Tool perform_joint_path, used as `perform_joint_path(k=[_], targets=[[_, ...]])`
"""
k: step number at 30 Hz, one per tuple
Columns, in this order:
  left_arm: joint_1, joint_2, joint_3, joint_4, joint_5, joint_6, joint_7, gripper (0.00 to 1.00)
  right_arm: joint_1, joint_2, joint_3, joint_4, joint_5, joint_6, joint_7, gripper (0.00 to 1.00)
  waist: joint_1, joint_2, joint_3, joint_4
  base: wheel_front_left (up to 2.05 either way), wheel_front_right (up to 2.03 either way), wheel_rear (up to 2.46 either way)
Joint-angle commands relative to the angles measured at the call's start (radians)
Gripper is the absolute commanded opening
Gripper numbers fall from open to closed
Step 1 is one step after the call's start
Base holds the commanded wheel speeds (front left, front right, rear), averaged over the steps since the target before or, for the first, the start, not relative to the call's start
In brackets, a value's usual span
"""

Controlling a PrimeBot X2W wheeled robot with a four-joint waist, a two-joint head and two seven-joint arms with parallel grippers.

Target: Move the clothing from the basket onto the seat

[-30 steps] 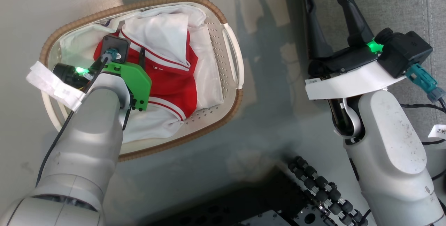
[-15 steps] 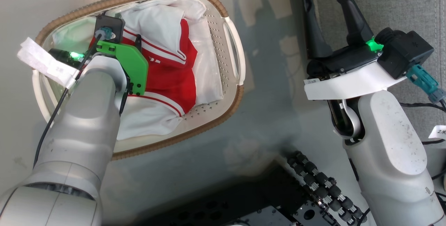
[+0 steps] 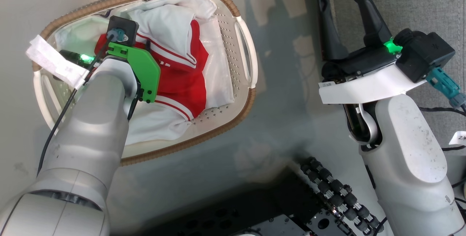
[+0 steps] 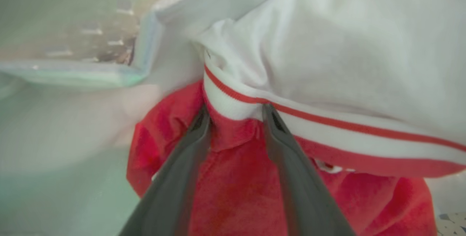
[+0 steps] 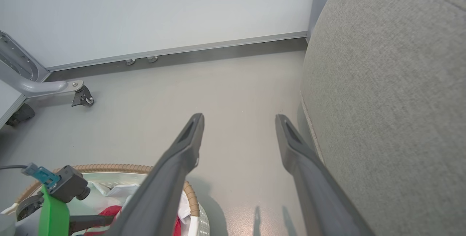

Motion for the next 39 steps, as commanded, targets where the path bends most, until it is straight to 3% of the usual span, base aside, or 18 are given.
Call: perform_joint_path(k=[1,7,16,26,39], targets=[[0.009,0.007,-0.007,0.0,0.002,-0.004,0.002,0.0,0.002,-0.002,-0.003,-0.001,-0.003,-0.001,-0.002,1.0,0.0,-0.0001,0.0,0.0,0.0,0.0,0.0],[0.013,0.012,-0.018,-0.001,-0.012,-0.009,-0.028,0.0,-0.008,-0.002,-0.007,0.0,0.006,-0.001,-0.002,1.0,0.0,-0.0001,-0.011,-0.005,0.0,0.0,0.0],[0.071,0.004,-0.039,-0.001,-0.05,-0.013,-0.096,0.0,-0.013,-0.003,-0.005,0.025,0.007,-0.001,-0.002,1.0,0.0,-0.0001,-0.111,0.0,0.0,0.0,0.0],[0.213,-0.012,-0.133,-0.049,-0.141,-0.013,-0.166,0.0,0.044,-0.003,-0.006,0.086,-0.013,-0.001,-0.002,1.0,0.0,-0.0001,-0.289,0.036,0.0,0.0,0.0],[0.416,-0.013,-0.293,-0.202,-0.335,-0.013,-0.223,0.0,0.171,-0.004,-0.028,0.17,-0.044,-0.001,-0.002,1.0,0.0,-0.0001,-0.56,0.128,0.0,0.0,0.0]])
